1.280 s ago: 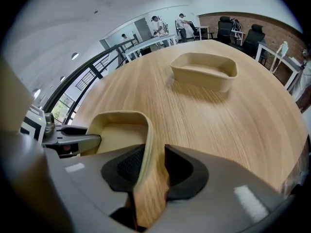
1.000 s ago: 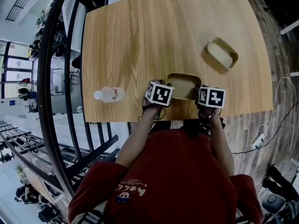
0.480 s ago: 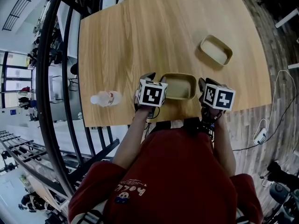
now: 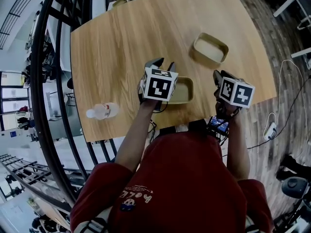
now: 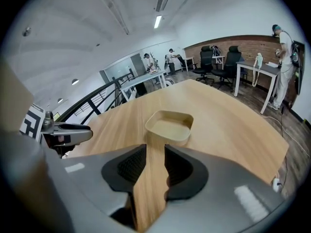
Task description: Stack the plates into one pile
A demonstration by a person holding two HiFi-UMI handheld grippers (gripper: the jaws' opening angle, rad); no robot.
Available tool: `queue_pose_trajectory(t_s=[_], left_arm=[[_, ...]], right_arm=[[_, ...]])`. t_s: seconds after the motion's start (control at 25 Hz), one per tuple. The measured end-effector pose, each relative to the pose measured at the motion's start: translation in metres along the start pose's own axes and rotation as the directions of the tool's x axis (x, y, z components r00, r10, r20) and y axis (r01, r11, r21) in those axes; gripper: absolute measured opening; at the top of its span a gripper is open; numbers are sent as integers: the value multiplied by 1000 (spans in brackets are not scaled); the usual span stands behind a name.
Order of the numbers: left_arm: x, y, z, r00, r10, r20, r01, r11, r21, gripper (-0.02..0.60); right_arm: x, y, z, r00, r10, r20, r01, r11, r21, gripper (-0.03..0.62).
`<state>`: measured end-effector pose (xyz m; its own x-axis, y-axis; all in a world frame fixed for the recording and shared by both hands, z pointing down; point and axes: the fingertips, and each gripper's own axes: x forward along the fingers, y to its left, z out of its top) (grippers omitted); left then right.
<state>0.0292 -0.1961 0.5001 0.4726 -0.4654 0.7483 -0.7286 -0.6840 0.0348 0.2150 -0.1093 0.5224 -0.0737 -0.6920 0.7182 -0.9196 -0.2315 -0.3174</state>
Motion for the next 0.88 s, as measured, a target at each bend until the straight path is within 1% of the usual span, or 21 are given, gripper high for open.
queue_pose_trajectory(t_s=[0.24,0.36,0.6,0.88], left_arm=[[24,-16,41,999,-46,30,45,999,20,160],[42,-21,51,997,-74,29,73,997,19,160],[75,-32,61,994,-112,-9,113,993,36,160],[118,-46,79,988,-141,-59,144,988,58,160]], right_arm=[[-2,-29,17,999,-46,20,45,998,48,127],[5,-40,21,998,-56,24,54,996,76,127],[23,-57,27,998,-69,16,67,992,104,127],[48,-81,43,998,-66,11,64,987,150,127]])
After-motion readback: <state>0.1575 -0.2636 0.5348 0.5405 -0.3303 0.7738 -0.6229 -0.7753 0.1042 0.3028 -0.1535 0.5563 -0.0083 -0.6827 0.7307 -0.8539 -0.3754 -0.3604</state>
